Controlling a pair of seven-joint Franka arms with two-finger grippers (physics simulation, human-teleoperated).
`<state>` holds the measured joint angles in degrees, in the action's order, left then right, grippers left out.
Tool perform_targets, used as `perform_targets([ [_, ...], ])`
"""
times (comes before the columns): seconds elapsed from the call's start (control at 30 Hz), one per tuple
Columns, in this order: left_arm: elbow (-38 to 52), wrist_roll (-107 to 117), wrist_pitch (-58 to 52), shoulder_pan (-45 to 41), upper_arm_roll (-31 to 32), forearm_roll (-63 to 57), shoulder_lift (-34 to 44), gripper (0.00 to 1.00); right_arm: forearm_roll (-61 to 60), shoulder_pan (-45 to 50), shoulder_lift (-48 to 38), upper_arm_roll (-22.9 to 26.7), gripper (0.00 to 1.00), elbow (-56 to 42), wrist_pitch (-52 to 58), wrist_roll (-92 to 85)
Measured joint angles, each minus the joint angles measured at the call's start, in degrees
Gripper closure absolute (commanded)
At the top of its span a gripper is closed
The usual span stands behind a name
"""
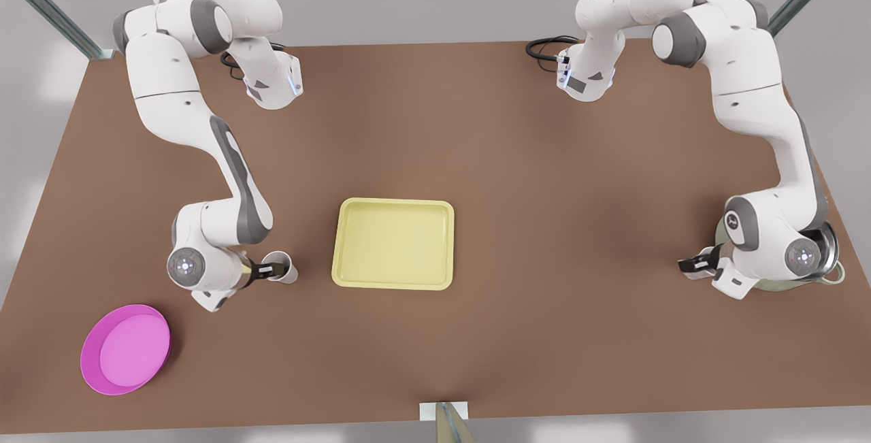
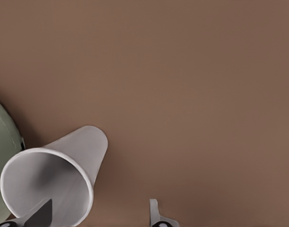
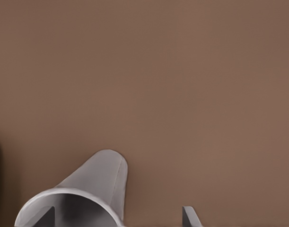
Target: Use both arms to respectively pick up the white IKEA cups from the middle-left and middle-right positions, then place the white IKEA cups onto the middle-middle tray, ensuring that the cups remain upright and do not tip over
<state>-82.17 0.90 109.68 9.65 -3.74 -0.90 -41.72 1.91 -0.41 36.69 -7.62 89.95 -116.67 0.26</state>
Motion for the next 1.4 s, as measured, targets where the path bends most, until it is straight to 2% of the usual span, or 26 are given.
perform_targets([
  [0.1, -0.98, -0.18, 0.7, 0.53, -0.24, 0.02, -1.05, 0.0, -0.1, -0.27, -0.31, -0.01, 0.0, 1.43, -1.36, 0.33],
  [0.13, -1.08, -0.22, 0.88, 0.72, -0.27, 0.07, -1.24, 0.09, -0.11, -0.3, -0.36, -0.02, 0.0, 1.86, -1.69, 0.42],
  [0.17, -1.12, -0.25, 1.04, 0.81, -0.29, 0.16, -1.35, 0.36, -0.14, -0.35, -0.4, -0.02, 0.0, 2.29, -1.96, 0.52],
  [0.2, -1.15, -0.27, 1.18, 0.84, -0.29, 0.22, -1.39, 0.42, -0.15, -0.37, -0.51, -0.02, 0.0, 2.72, -2.2, 0.6],
  [0.23, -1.16, -0.27, 1.3, 0.91, -0.29, 0.22, -1.4, 0.42, -0.17, -0.44, -0.6, -0.02, 0.0, 3.05, -2.4, 0.68],
  [0.27, -1.17, -0.26, 1.4, 1.03, -0.26, 0.17, -1.38, 0.47, -0.17, -0.62, -0.64, -0.02, 0.0, 3.33, -2.57, 0.73],
  [0.37, -1.1, -0.32, 1.63, 1.46, -0.21, 0.18, -1.15, 0.66, -0.17, -0.86, -0.45, -0.02, 0.01, 3.7, -2.93, 0.84],
  [0.4, -1.05, -0.34, 1.69, 1.51, -0.15, 0.25, -0.84, 0.72, -0.17, -1.02, -0.28, -0.06, 0.15, 3.73, -3.02, 0.86],
  [0.47, -0.96, -0.3, 1.79, 1.39, 0.04, 0.23, -0.42, 0.78, -0.2, -1.11, 0.24, -0.26, 0.32, 3.7, -3.18, 0.83],
  [0.6, -0.81, 0.54, 1.89, 0.92, 3.72, 0.17, -0.01, 0.79, -0.08, -0.95, 1.29, -0.63, 0.52, 3.13, -3.41, 0.76],
  [0.67, -0.19, 2.46, 1.47, -0.6, 12.56, -0.46, 0.81, 0.79, -0.06, -0.78, 1.38, -0.83, 0.66, 2.92, -3.46, 0.62],
  [0.73, 0.56, 5.52, 0.45, -5.77, 19.69, -3.25, 3.11, 0.79, -0.12, -0.84, 1.12, -1.32, 0.79, 2.75, -3.31, 0.45],
  [0.87, 3.71, 16.62, -1.17, -27.2, 23.07, -8.8, 3.44, 0.79, -0.23, -0.81, 0.52, -1.72, 0.79, 1.56, -2.49, 0.07],
  [0.97, 12.65, 25.61, -4.48, -36.7, 23.25, -10.19, -1.66, 0.79, -1.06, -1.07, -1.23, -4.75, 0.79, -0.53, -0.68, -0.44],
  [1.1, 22.58, 36.22, -6.72, -42.69, 23.33, -10.84, -10.12, 0.79, -5.33, 1.81, -0.57, -7.16, 0.79, -1.89, -1.51, -0.78],
  [1.27, 24.47, 46.86, -7.21, -45.67, 23.25, -11.11, -14.61, 0.79, -6.91, 9.26, 0.02, -7.7, 0.79, -1.25, -6.19, 0.6],
  [1.37, 24.65, 51.96, -7.38, -46.07, 23.05, -11.17, -16.19, 0.79, -6.57, 11.98, -1.49, -7.68, 0.79, 3.35, -10.02, 1.63],
  [1.4, 25.06, 53.47, -7.41, -46.11, 23.1, -11.14, -16.65, 0.44, -6.46, 12.32, -2.04, -7.68, 0.79, 5.45, -11.73, 1.94],
])
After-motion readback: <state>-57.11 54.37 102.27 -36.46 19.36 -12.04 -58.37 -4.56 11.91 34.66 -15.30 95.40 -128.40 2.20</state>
